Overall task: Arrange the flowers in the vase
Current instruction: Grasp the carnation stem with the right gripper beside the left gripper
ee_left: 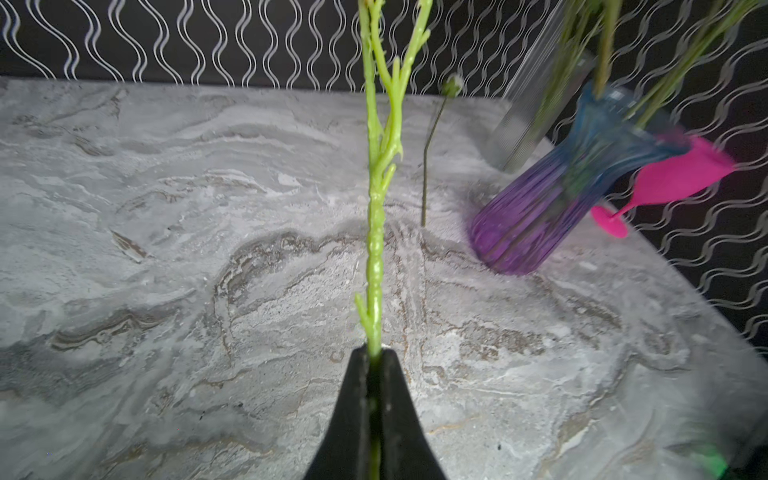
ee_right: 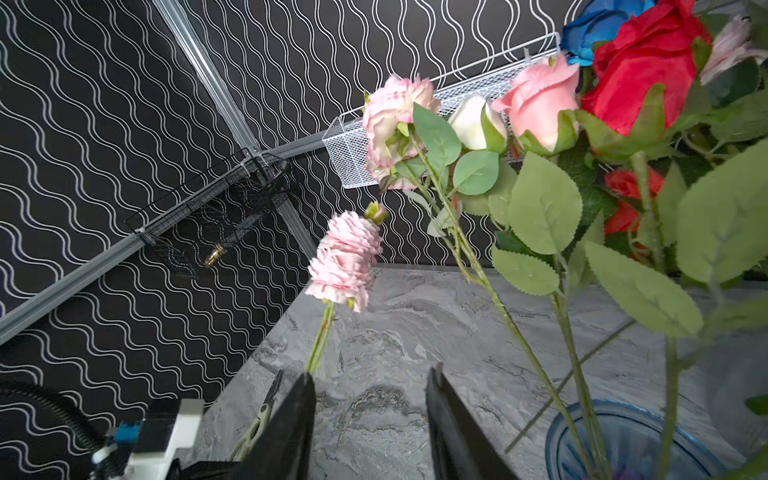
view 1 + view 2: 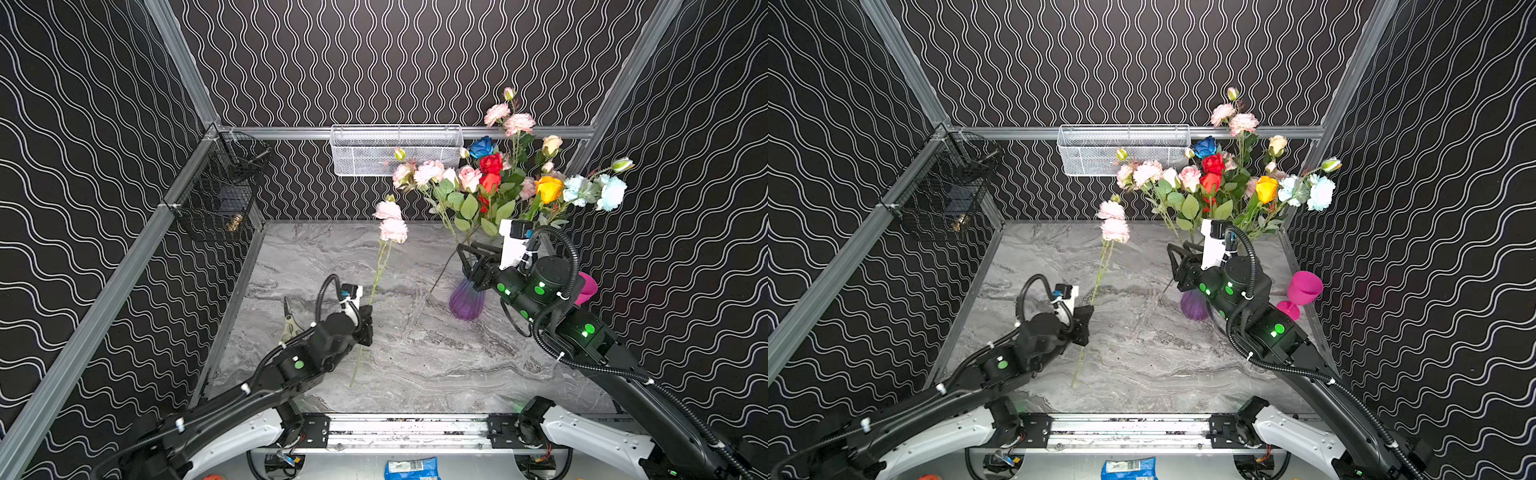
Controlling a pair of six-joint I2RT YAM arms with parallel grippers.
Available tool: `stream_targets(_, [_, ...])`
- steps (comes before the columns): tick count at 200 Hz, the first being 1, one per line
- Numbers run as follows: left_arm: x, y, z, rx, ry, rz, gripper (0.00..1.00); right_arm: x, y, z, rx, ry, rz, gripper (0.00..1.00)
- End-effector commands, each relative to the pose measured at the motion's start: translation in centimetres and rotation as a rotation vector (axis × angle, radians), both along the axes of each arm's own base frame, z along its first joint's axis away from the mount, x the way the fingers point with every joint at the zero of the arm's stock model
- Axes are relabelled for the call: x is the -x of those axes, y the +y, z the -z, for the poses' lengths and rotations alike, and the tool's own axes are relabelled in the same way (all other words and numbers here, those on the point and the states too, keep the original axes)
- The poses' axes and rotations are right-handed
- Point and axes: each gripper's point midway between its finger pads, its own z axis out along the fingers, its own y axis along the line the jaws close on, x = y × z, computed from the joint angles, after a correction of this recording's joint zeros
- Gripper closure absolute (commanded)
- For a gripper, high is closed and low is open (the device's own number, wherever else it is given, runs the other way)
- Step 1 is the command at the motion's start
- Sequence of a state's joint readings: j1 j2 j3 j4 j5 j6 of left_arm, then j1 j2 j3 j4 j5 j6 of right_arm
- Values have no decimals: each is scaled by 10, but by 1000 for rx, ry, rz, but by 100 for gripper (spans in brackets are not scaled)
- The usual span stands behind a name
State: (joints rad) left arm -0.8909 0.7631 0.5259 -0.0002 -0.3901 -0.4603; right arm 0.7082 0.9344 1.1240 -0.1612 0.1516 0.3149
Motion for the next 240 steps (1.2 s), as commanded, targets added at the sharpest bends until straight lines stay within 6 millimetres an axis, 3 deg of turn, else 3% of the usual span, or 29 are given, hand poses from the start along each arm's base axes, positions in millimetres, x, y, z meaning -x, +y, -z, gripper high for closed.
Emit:
stream_targets(1, [7,15,-30,107,-95,-20,100,6,11,-14,-54,-36,-57,54])
stream_targets(32, [28,26,-64,242,-225,40,100,12,33,-10,-40,-32,-126,54])
stream_targets(79, [38,6,-102,307,-313,164,100,43,108,5,79,-4,-342,49])
stream_targets(125, [44,-6,-120,383,-366,235,100,61,157,27,93,61,-485,44])
stream_targets(179, [45,-9,-127,393,-381,252,100,51,189,32,43,92,-516,44])
stream_targets(213, [48,-8,-129,398,-388,265,100,48,203,35,34,110,-544,58])
stream_targets(240, [50,-7,-129,394,-390,264,100,47,206,31,20,107,-544,88])
